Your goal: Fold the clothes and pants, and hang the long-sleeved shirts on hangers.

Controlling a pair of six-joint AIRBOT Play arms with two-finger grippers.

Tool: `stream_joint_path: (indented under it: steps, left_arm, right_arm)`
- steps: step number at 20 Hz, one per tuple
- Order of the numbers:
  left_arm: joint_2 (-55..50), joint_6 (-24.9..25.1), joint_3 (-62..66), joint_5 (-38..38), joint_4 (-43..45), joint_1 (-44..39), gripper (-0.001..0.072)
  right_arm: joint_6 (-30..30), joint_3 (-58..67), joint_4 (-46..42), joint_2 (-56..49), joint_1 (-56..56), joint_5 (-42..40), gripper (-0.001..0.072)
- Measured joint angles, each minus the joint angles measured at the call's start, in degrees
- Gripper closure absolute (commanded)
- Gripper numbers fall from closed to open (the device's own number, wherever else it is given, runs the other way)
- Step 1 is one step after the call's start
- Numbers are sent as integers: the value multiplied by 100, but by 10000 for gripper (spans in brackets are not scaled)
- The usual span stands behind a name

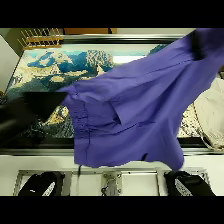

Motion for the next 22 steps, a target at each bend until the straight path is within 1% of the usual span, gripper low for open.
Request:
stream_joint_path:
  steps: [2, 4, 6, 8, 10, 13, 16, 20, 22]
  left_arm:
    - [-289, -275, -645, 90, 409, -11, 695]
    - [-828, -398, -1139, 474, 811, -13, 694]
    - [-1569, -385, -1434, 1180, 1082, 20, 694]
    - [-2433, -260, -1438, 1947, 1237, 153, 694]
    - [-3338, -175, -1117, 2356, 1279, 382, 694]
    - [-4465, 87, -345, 2444, 1163, 743, 694]
    - [-5115, 446, 352, 2208, 942, 1086, 694]
    - [-5480, 1021, 970, 1786, 640, 1552, 694]
    - [-5547, 1357, 1097, 1561, 457, 1740, 694]
  right_arm:
    - [22, -9, 146, -973, 146, 205, 711]
    - [-79, -7, 243, -1998, 249, 111, 711]
    - [-205, 20, 264, -2935, 284, -188, 711]
    - [-278, 107, 302, -3635, 282, -501, 711]
    - [-315, 199, 330, -4118, 267, -761, 711]
    - [-354, 343, 339, -4376, 240, -964, 711]
    - [-361, 437, 326, -4238, 238, -817, 711]
    - [-348, 415, -66, -3611, 387, -140, 711]
    - [-188, 175, -435, -3220, 599, 334, 711]
